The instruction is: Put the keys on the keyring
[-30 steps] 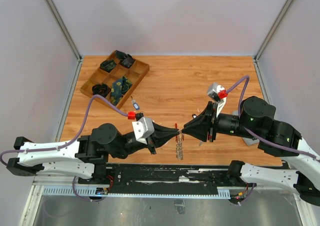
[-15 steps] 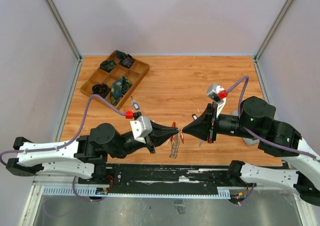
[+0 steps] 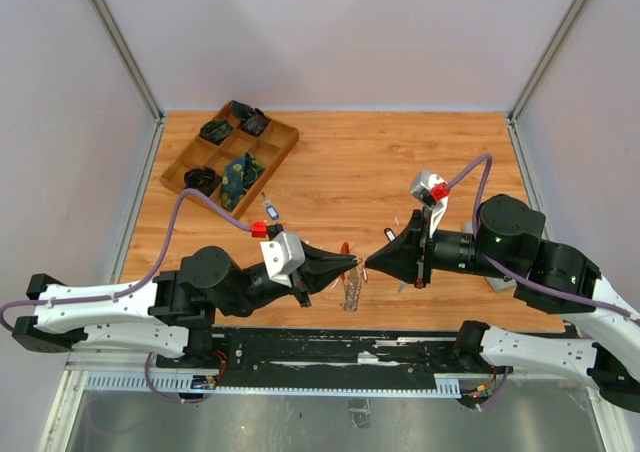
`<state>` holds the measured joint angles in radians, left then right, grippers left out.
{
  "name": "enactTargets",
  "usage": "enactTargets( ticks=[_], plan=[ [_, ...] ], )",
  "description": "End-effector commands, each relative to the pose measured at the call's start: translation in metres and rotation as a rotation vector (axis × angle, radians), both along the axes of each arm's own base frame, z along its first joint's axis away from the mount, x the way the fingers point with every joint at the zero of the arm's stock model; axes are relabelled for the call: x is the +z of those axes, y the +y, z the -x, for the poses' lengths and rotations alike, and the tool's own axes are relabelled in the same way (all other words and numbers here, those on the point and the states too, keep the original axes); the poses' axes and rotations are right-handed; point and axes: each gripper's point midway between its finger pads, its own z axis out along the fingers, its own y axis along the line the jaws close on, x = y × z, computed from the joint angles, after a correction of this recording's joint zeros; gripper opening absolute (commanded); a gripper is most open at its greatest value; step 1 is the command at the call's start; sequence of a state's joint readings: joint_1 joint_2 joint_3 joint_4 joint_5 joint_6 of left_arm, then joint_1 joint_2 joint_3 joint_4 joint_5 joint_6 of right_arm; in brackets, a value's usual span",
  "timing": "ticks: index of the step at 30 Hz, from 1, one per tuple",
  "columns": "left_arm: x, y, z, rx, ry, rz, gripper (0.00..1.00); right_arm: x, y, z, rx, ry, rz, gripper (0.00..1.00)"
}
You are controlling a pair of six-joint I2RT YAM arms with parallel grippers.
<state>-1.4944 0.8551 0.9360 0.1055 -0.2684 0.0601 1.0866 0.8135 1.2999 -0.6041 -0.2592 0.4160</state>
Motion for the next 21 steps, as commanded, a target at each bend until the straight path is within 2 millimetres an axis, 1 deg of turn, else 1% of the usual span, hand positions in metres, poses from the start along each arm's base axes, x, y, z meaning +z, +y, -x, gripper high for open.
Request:
enactTargets(
  ticks=[1, 6, 9, 11, 12, 15, 16, 18, 21],
  plan=[
    [0.026, 0.008, -0.002, 0.014, -0.014, 0.093, 0.01, -0.015, 0.001, 0.001, -0.002, 0.012, 0.048, 0.01],
    [0.026, 0.007, -0.002, 0.012, -0.015, 0.095, 0.01, -0.022, 0.005, -0.001, 0.004, 0.016, 0.072, 0.01],
    [0.026, 0.006, -0.001, 0.008, -0.016, 0.093, 0.01, -0.022, 0.008, -0.002, 0.010, 0.012, 0.072, 0.01],
    [0.026, 0.005, -0.001, 0.005, -0.015, 0.092, 0.01, -0.020, 0.007, -0.005, -0.003, -0.001, 0.068, 0.01],
    [0.026, 0.006, -0.001, 0.006, -0.015, 0.093, 0.01, -0.018, 0.004, -0.006, -0.017, -0.011, 0.061, 0.03],
    [0.026, 0.007, -0.001, 0.003, -0.012, 0.097, 0.01, -0.006, -0.006, -0.011, -0.067, -0.058, 0.013, 0.18],
    [0.027, 0.006, 0.000, -0.001, -0.010, 0.100, 0.00, 0.000, -0.012, -0.011, -0.079, -0.079, -0.012, 0.21],
    [0.029, 0.007, 0.001, -0.007, -0.007, 0.115, 0.01, 0.009, -0.019, -0.013, -0.098, -0.125, -0.048, 0.24],
    [0.030, 0.007, 0.002, -0.012, 0.001, 0.134, 0.00, 0.017, -0.027, -0.016, -0.122, -0.185, -0.083, 0.24]
  ],
)
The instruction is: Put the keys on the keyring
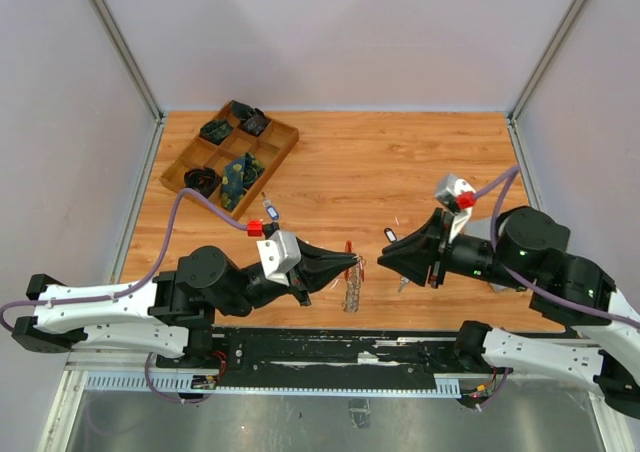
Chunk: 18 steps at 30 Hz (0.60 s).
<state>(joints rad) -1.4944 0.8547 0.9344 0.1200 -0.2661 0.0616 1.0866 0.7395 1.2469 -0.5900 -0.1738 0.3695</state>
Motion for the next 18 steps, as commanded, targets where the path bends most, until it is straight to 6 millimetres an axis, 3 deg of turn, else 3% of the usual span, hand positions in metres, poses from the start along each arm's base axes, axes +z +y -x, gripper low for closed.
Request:
enactTargets(
  ticks=[1, 8, 18],
  plan=[
    [0.029, 0.008, 0.002, -0.013, 0.009, 0.135, 0.00, 0.023, -0.011, -0.004, -0.031, -0.140, -0.085, 0.25],
    [0.039, 0.014, 0.006, -0.038, 0.041, 0.239, 0.01, 0.048, -0.004, 0.011, 0.096, -0.374, -0.203, 0.30],
    [0.046, 0.011, 0.015, -0.089, 0.042, 0.267, 0.01, 0.052, 0.011, 0.028, 0.258, -0.489, -0.203, 0.30]
  ],
)
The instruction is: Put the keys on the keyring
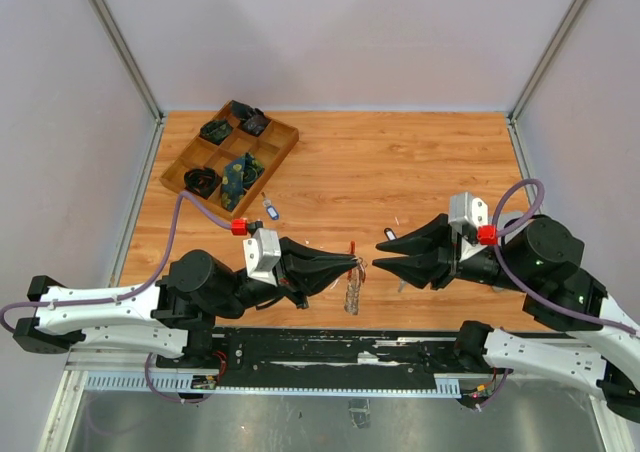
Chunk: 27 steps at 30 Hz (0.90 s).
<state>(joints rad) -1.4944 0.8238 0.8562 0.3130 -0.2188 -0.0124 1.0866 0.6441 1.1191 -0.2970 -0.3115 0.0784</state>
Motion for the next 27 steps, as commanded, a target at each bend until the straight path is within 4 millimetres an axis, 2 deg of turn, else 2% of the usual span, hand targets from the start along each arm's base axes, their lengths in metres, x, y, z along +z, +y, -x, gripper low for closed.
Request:
enactTargets(
  ticks=[1, 6, 22, 27],
  plan=[
    [0.026, 0.008, 0.004, -0.023, -0.002, 0.101, 0.01, 0.016, 0.008, 0.020, 0.125, -0.098, -0.033, 0.30],
    [0.027, 0.007, 0.005, -0.028, -0.005, 0.102, 0.01, 0.010, 0.015, 0.026, 0.178, -0.083, -0.016, 0.30],
    [0.026, 0.004, 0.006, -0.033, -0.006, 0.088, 0.00, 0.009, 0.021, 0.024, 0.186, -0.066, -0.012, 0.26],
    [0.027, 0.004, 0.007, -0.038, -0.008, 0.088, 0.00, 0.008, 0.023, 0.025, 0.193, -0.064, -0.007, 0.21]
  ],
)
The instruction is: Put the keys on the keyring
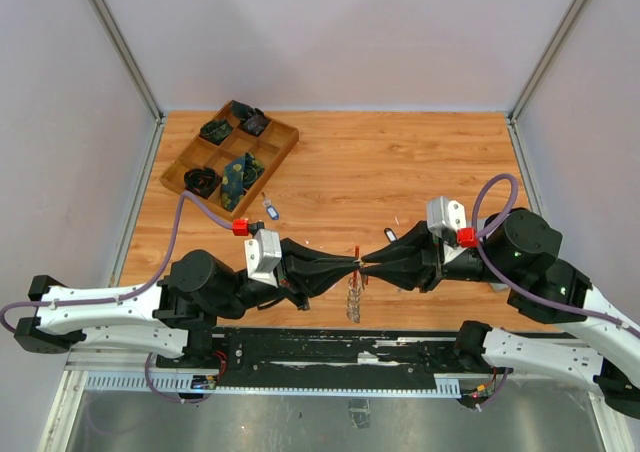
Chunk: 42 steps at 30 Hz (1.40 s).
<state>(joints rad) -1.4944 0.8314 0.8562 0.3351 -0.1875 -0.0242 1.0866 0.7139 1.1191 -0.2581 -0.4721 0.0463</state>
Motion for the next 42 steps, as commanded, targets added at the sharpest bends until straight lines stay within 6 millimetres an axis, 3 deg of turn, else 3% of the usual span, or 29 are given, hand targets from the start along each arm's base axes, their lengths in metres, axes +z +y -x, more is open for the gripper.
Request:
enactTargets(
  ticks=[1, 8, 13, 19, 24, 31, 42],
  plan=[
    [0.024, 0.006, 0.001, -0.003, -0.007, 0.070, 0.00, 0.016, 0.000, 0.009, 0.038, -0.031, -0.044, 0.20],
    [0.024, 0.006, 0.001, -0.003, -0.008, 0.071, 0.00, 0.016, 0.000, 0.011, 0.049, -0.031, -0.040, 0.01],
    [0.023, 0.004, 0.001, -0.006, -0.007, 0.062, 0.05, 0.013, -0.003, 0.009, 0.037, -0.034, 0.004, 0.01],
    [0.018, 0.008, -0.001, 0.008, -0.013, 0.016, 0.29, -0.012, -0.023, 0.001, -0.025, -0.032, 0.242, 0.01],
    [0.008, 0.008, -0.008, 0.048, -0.023, -0.075, 0.35, -0.047, -0.049, -0.002, -0.046, 0.015, 0.556, 0.01],
    [-0.018, -0.004, -0.013, 0.069, -0.044, -0.228, 0.36, -0.071, -0.074, -0.010, -0.101, 0.081, 0.844, 0.01],
    [-0.050, -0.033, -0.011, 0.038, -0.073, -0.388, 0.36, -0.062, -0.057, 0.004, 0.004, 0.117, 0.795, 0.01]
  ],
)
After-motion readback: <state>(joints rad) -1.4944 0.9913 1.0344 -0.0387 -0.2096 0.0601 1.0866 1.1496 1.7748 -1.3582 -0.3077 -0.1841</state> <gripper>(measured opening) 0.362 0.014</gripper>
